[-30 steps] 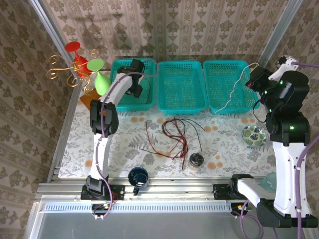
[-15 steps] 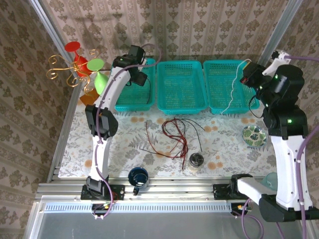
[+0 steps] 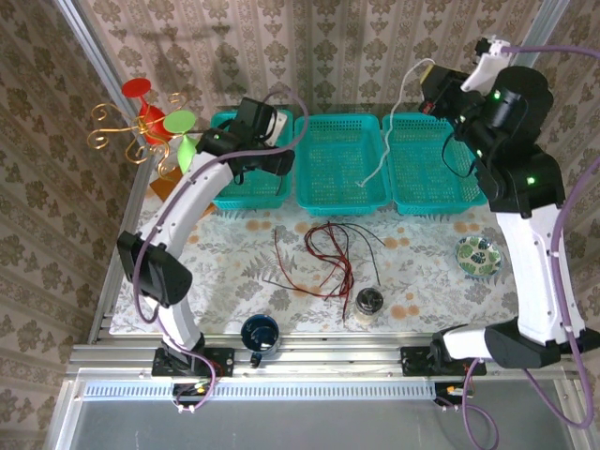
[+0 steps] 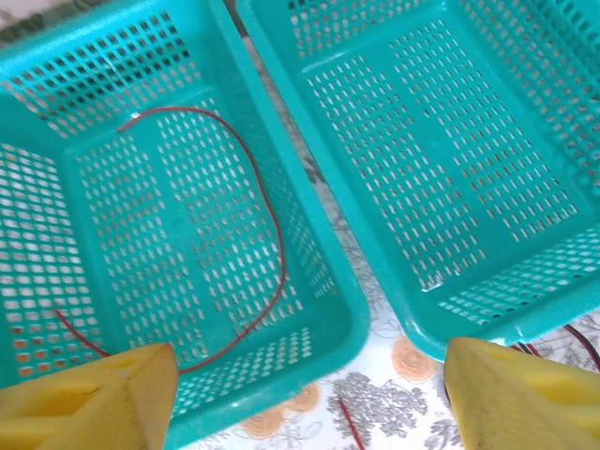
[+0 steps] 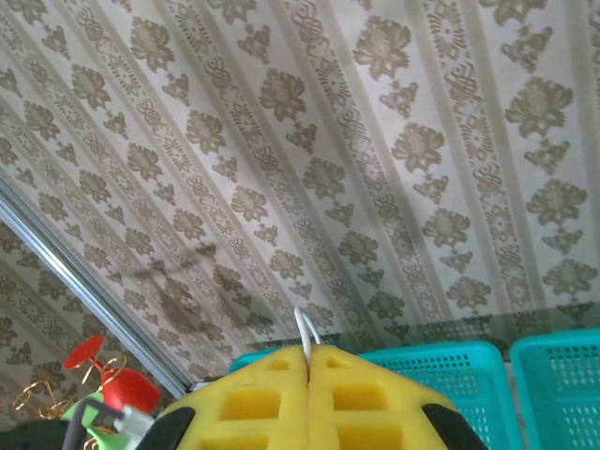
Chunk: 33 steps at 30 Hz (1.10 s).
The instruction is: Untangle the cables
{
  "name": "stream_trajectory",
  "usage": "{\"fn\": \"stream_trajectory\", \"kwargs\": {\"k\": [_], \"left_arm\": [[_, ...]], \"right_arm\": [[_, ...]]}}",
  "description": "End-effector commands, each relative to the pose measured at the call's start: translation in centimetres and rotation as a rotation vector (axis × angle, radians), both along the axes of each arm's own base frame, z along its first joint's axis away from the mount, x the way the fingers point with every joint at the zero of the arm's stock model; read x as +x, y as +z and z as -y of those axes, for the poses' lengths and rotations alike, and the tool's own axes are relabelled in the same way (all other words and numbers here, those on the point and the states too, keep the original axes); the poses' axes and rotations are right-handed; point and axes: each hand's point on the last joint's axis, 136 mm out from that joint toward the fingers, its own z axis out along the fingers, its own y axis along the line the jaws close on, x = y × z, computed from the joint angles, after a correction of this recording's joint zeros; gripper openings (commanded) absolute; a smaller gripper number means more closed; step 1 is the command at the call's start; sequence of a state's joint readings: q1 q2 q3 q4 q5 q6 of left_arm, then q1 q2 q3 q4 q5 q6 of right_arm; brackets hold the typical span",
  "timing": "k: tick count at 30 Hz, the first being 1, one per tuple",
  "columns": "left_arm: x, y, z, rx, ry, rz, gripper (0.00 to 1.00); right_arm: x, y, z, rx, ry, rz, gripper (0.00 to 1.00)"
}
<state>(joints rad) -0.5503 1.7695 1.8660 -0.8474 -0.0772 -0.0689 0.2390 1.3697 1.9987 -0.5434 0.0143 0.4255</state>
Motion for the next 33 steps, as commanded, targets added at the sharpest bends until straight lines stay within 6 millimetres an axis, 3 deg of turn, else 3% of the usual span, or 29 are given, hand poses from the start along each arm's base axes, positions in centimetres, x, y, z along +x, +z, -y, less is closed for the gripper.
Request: {"fn": "stream_trajectory", "kwargs": {"k": [1,4,9,13,17,21,25,33], "left_arm": [[-0.9,0.2,0.8,-0.101,0.022,0.005,0.76],[-2.6,-0.8,0.7,-0.123,0.025,0.0,0.76],[-5.2,-2.6,0.2,-0.163,0.044,-0.026,0.76],[-7.1,-3.5,0.4,-0.204,0.048,-0.042,0.76],[-8.4,-4.7,0.0,-0.206,0.065,-0.066,0.76],[-9.8,-5.6,0.1,-0.246,0.062,-0.093,0.76],[-10.4,-6.4,-0.3,-0.266,0.083,-0.101,0.76],[-11.3,-7.6,-0.5,-0.254,0.089,-0.128,0.76]], "right_arm": [[2.0,0.7,-1.3,-0.016,0.001,0.025,0.0],[4.4,-1.5,-3.3,-0.034,0.025,-0.022,0.0],[9.5,-9.3,-5.5,-0.079,0.035,-0.178,0.0],[13.1,-17.0,-7.1,-0.138,0.042,-0.337,0.0],[15.5,-26.6,-8.1,-0.196,0.043,-0.532,0.0],[16.2,-35.6,-8.4,-0.256,0.045,-0.719,0.0],[16.0,-41.6,-9.2,-0.285,0.089,-0.852,0.0],[15.5,-49.8,-10.3,-0.335,0.12,-1.06,0.0]]}}
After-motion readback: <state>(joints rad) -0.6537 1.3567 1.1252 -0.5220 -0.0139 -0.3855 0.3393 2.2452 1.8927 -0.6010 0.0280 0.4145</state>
